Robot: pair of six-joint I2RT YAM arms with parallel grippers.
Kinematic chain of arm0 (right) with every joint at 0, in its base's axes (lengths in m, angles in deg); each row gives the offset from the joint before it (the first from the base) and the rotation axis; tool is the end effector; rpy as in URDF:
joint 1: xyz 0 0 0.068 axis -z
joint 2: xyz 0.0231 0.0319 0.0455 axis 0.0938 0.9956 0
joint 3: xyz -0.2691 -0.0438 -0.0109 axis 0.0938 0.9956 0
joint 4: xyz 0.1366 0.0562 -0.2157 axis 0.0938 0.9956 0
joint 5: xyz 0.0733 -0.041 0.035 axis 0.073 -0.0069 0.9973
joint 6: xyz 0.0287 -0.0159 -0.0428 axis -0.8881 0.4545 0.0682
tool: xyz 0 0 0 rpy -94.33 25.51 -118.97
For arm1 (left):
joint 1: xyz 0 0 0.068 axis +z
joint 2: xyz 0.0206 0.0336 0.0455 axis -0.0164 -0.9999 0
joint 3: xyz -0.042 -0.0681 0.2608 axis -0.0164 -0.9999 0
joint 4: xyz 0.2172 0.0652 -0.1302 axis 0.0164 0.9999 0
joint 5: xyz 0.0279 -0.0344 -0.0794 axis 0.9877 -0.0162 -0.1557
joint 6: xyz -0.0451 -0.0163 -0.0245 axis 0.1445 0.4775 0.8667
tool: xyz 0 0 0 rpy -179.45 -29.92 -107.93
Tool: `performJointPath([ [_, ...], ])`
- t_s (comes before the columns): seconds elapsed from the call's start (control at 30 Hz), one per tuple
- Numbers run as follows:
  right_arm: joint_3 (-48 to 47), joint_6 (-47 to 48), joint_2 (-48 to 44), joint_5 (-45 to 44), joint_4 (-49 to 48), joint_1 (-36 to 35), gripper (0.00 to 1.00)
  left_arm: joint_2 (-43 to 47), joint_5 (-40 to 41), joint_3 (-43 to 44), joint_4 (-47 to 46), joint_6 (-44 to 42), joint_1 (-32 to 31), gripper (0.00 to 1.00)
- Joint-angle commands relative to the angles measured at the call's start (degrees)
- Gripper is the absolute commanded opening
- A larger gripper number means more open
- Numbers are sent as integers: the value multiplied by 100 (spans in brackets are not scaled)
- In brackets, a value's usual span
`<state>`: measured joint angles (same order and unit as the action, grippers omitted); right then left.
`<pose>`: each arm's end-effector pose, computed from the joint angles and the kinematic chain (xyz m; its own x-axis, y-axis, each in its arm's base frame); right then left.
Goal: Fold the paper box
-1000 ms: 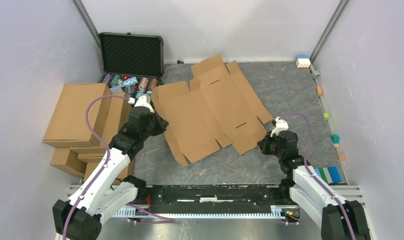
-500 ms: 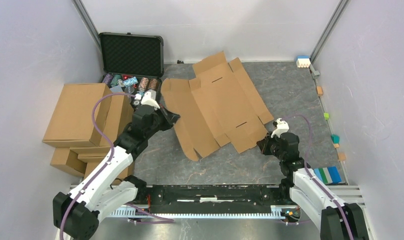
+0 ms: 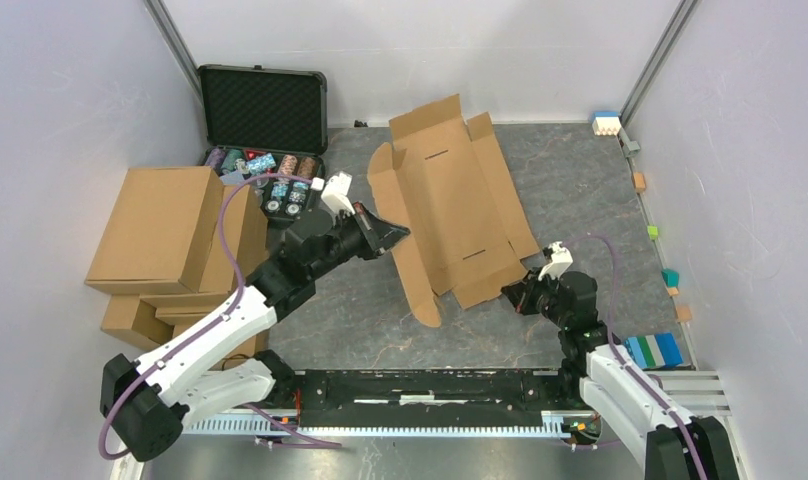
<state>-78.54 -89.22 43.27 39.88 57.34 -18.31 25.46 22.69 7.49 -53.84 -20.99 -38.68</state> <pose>0.1423 0.0440 0.1381 -0.6022 0.2943 -0.7421 -0.2437 0.8174 0.5219 0.1748 -0.1496 0.3166 -0.6496 -0.4495 -0.6132 0.3352 0.5546 -0.7616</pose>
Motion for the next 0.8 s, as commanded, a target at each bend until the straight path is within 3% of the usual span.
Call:
performJointPath([
  [0.0,225,-181,-27,219,-494,-95,1,-263,-222,433,-664,410,-267,2],
  [0.27,515,-543,42,240,-854,-110,2,-827,-430,844,-1435,355,-594,2],
  [0.47,609,-877,88,47,-985,-111,3,-1060,-708,934,-1149,-1218,-1238,2],
  [0.77,722,-1322,221,-112,-1275,-109,4,-589,-977,191,-520,-2356,-1600,2],
])
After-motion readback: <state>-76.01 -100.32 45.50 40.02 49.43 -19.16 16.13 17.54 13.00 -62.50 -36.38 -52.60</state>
